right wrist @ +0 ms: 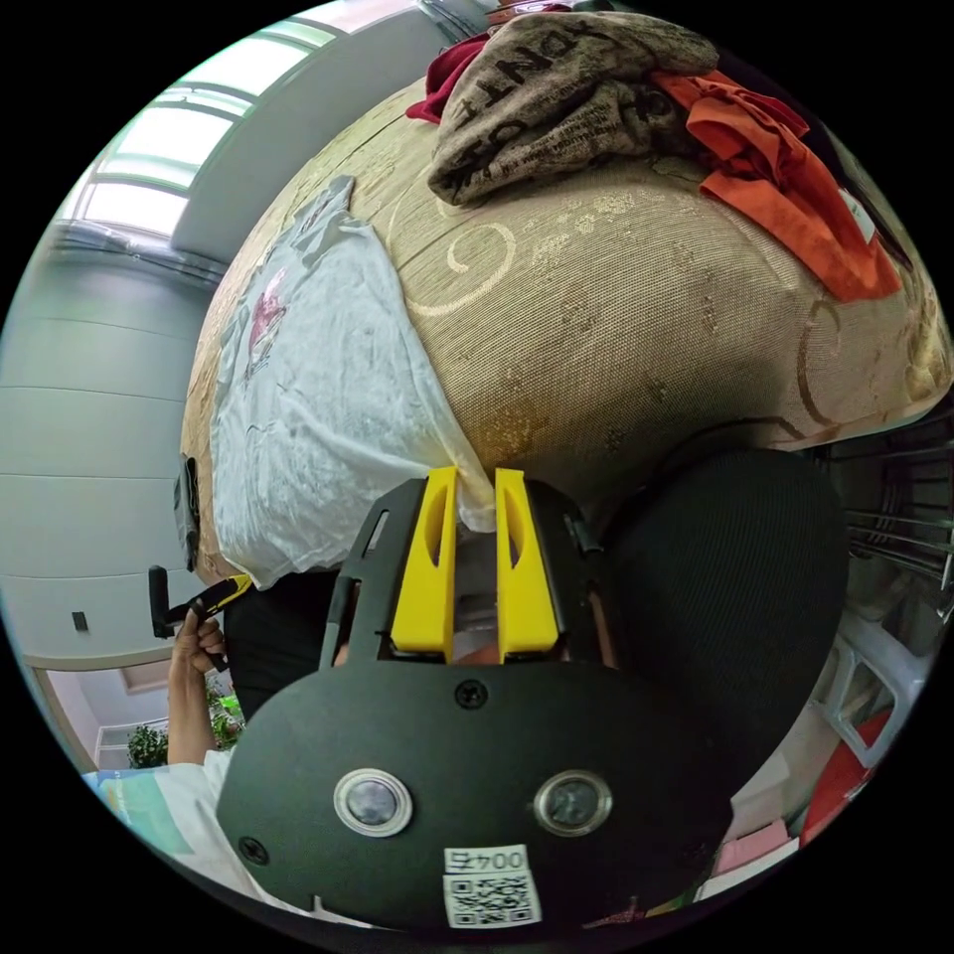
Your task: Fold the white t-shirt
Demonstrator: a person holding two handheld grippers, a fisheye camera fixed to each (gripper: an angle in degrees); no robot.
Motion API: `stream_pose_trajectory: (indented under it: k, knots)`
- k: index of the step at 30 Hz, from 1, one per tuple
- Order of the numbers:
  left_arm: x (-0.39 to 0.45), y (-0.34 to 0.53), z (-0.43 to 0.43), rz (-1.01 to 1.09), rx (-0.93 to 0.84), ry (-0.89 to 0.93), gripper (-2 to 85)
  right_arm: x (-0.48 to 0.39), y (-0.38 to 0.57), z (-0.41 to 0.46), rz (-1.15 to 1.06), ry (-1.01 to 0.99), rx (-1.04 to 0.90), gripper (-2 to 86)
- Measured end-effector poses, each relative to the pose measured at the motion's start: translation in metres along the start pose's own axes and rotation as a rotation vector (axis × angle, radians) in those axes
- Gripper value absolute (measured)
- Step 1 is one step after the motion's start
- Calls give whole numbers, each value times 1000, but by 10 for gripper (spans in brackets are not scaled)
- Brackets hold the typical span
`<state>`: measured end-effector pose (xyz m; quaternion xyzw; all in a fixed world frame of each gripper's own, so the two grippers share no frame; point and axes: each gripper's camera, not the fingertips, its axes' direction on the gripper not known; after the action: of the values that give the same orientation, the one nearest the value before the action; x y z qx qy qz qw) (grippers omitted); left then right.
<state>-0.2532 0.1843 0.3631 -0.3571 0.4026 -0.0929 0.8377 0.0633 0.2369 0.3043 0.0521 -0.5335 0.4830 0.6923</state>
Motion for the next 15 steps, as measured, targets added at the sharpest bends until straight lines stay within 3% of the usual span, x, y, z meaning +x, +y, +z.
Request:
stream_pose_trajectory:
  k: [8,15]
  knots:
    - [3,-2,6,4,-41,-157,138,-17,-6,4,-21,-37,-19,31]
    - [-23,2,12,-1,-33,-134,150,-31,-15,11,-20,-43,-39,54]
